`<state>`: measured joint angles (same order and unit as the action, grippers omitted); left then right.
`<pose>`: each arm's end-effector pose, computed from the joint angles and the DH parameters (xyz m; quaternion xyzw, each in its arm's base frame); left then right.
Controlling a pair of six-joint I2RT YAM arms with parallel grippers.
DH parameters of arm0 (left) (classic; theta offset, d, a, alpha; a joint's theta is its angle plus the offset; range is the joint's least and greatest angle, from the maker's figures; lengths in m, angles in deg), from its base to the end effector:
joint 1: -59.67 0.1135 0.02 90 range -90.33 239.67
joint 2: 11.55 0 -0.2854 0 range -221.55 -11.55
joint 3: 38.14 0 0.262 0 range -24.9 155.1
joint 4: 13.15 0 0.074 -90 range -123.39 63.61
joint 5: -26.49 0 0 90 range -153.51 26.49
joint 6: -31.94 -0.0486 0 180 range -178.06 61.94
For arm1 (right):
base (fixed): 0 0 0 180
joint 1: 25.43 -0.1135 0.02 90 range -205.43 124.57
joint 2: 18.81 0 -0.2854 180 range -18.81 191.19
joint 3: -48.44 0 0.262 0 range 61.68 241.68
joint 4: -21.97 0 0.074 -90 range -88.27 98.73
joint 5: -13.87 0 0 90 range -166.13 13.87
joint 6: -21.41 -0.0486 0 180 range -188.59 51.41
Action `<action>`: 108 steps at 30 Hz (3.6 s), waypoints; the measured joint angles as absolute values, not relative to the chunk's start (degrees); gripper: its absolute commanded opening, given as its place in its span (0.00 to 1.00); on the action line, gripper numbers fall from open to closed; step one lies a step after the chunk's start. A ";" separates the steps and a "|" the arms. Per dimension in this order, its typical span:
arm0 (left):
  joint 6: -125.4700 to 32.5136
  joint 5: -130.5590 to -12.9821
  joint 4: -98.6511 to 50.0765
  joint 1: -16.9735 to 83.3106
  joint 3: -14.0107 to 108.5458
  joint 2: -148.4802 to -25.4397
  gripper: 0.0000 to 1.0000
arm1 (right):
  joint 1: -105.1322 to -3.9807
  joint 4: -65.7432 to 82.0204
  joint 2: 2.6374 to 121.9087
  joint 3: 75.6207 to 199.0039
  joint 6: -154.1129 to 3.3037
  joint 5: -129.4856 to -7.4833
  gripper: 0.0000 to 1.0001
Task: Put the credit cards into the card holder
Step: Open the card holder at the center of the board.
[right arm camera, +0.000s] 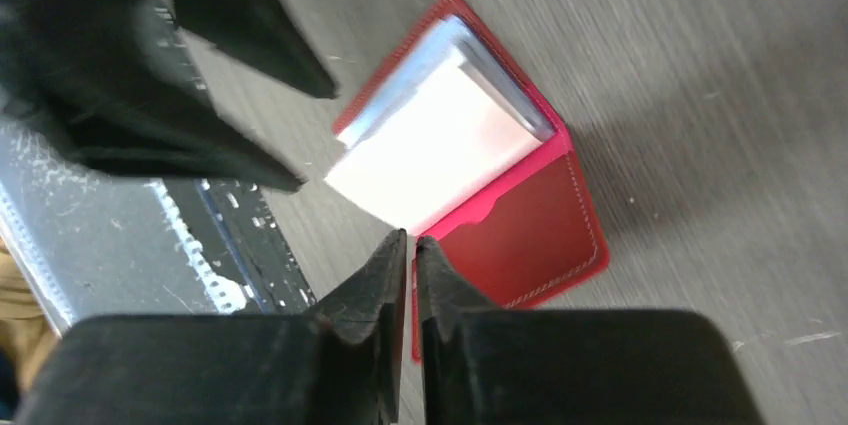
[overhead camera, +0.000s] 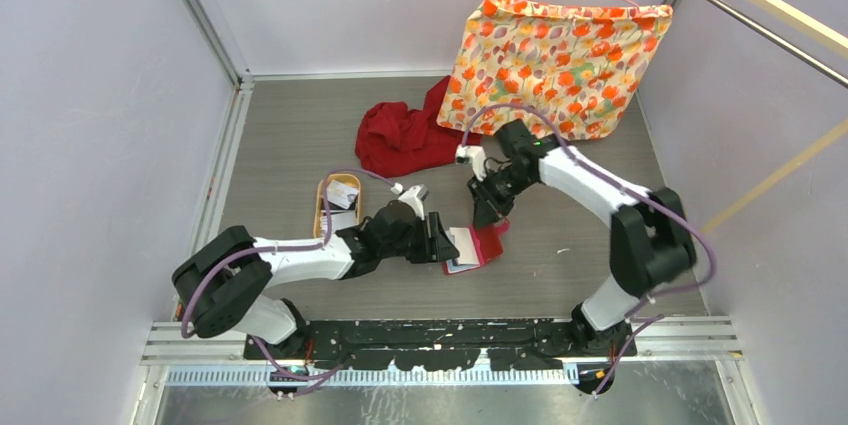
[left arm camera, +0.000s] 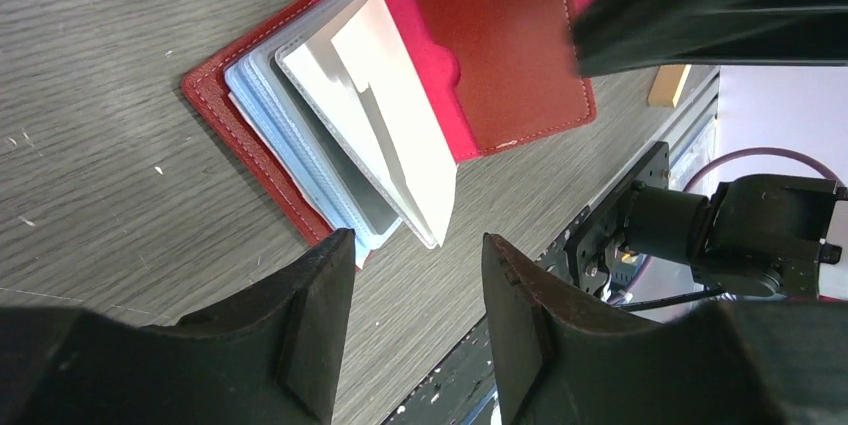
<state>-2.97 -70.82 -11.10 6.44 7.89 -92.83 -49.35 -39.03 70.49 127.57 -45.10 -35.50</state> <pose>0.1704 -0.2384 0.1775 0.0161 0.8782 -0.4176 0.2325 0.2707 0.1547 0.2477 -0.4239 0.8243 0.3431 0.1521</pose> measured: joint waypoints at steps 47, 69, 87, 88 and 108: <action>0.31 -71.28 -12.92 6.44 12.79 -101.53 0.63 | -51.36 -40.80 88.39 129.55 -49.45 -53.56 0.05; 0.66 -71.78 -12.26 6.44 13.01 -101.53 0.57 | -51.36 -40.98 88.50 129.69 -49.43 -53.54 0.05; 0.68 -70.65 -11.58 5.98 13.01 -99.45 0.59 | -51.36 -41.35 88.85 130.04 -49.34 -53.51 0.05; 0.81 -70.65 -11.58 5.98 13.01 -100.00 0.59 | -51.36 -41.35 88.85 130.04 -49.34 -53.51 0.05; 2.34 -72.59 -8.89 5.95 13.25 -104.28 0.56 | -51.36 -41.37 88.85 130.06 -49.26 -53.47 0.05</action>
